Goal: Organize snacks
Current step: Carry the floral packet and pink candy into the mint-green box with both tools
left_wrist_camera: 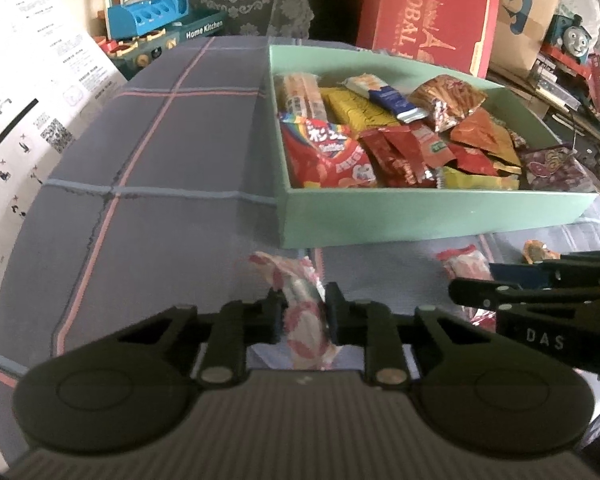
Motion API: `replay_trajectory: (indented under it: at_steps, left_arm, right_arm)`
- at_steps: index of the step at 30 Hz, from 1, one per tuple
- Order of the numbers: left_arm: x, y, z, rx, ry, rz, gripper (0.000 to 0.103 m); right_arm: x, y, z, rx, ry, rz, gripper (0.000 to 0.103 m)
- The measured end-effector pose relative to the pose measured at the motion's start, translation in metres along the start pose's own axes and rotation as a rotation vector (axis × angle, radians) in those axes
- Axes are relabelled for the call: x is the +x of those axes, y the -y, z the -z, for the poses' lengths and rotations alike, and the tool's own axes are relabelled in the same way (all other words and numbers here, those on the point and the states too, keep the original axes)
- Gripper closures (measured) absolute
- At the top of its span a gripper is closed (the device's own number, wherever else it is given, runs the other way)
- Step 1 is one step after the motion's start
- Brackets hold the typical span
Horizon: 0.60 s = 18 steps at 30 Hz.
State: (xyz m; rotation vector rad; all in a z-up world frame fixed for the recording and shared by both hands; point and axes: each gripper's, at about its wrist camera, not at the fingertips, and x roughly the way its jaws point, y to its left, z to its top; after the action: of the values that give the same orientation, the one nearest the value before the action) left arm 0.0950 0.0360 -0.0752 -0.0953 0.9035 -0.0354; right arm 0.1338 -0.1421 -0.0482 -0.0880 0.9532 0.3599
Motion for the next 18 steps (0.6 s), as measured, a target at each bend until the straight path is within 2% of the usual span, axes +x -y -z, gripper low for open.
replay_trajectory:
  at_steps: [6, 12, 18]
  left_arm:
    - [-0.011, 0.008, 0.001, 0.021, 0.018, -0.013, 0.088]
    - [-0.025, 0.010, 0.002, 0.019, 0.021, 0.013, 0.089]
    - [-0.048, 0.014, -0.009, 0.019, 0.063, 0.061, 0.089]
  right_arm:
    - [-0.013, 0.007, 0.003, 0.045, 0.017, -0.026, 0.075]
    - [-0.032, 0.017, 0.004, 0.102, 0.038, -0.062, 0.075]
    - [-0.054, 0.027, -0.003, 0.158, 0.091, -0.110, 0.075]
